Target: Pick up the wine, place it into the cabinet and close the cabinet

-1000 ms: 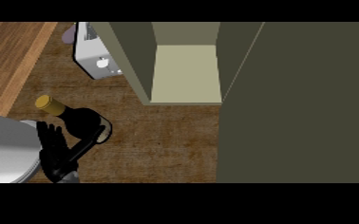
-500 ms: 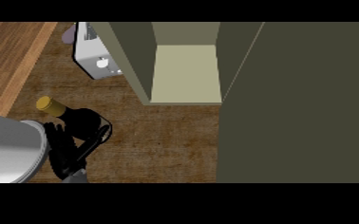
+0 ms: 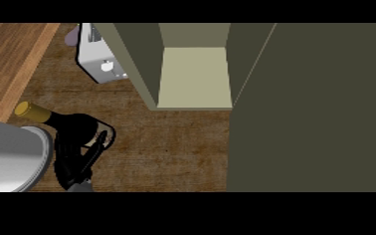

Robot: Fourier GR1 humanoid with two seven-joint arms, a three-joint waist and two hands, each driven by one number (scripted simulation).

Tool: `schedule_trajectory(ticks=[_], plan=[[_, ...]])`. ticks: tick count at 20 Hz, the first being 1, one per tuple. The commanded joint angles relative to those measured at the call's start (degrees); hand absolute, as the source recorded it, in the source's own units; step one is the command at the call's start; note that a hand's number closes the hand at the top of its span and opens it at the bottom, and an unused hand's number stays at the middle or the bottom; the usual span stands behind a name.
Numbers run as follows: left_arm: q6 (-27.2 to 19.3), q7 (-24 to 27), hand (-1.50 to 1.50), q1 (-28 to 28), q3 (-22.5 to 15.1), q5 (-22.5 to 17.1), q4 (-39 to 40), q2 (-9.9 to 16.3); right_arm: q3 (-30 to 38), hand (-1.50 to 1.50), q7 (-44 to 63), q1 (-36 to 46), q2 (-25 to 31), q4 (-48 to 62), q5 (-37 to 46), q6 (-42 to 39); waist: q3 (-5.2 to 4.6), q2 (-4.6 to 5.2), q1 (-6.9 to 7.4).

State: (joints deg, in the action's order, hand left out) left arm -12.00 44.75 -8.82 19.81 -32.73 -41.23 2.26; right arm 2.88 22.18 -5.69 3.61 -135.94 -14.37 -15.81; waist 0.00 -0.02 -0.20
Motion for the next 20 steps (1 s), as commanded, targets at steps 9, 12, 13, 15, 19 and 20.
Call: schedule_trajectory(ticks=[9, 12, 13, 15, 19, 20], plan=[[3.9, 4.7, 1.5, -7.3, 0.9, -0.9, 12.7, 1.7, -0.8, -1.5, 1.3, 2.3, -0.5, -0.8, 1.3, 1.3, -0.05, 0.11, -0.25], [4.1, 6.9, 1.5, -5.7, 0.0, 0.2, 13.0, 1.3, 0.7, -1.5, 0.6, 2.4, 0.5, 1.5, -0.6, -0.3, -0.04, 0.11, -0.16], [3.6, 8.6, 1.5, -6.0, 0.5, 0.1, 13.9, 0.5, -3.8, -1.5, 0.5, 2.9, -2.1, 1.6, 5.4, 2.0, -0.07, 0.15, -0.13], [5.7, 8.0, 1.5, -8.4, 2.1, -1.1, 17.0, 2.5, 1.7, -1.5, 3.2, 4.0, 1.0, -0.4, -1.7, 1.3, -0.1, 0.23, -0.54], [19.7, 5.4, 1.5, 1.4, -12.3, 8.8, 10.1, 2.0, 0.7, -1.5, 1.2, 1.1, 0.3, -0.1, 0.4, 0.4, -0.06, -0.02, -0.85], [22.2, 5.9, 1.5, 2.9, -15.2, 11.1, 8.3, 2.1, 1.0, -1.5, 0.8, 1.8, 0.2, 1.3, 0.3, 0.5, 0.04, -0.12, -0.13]])
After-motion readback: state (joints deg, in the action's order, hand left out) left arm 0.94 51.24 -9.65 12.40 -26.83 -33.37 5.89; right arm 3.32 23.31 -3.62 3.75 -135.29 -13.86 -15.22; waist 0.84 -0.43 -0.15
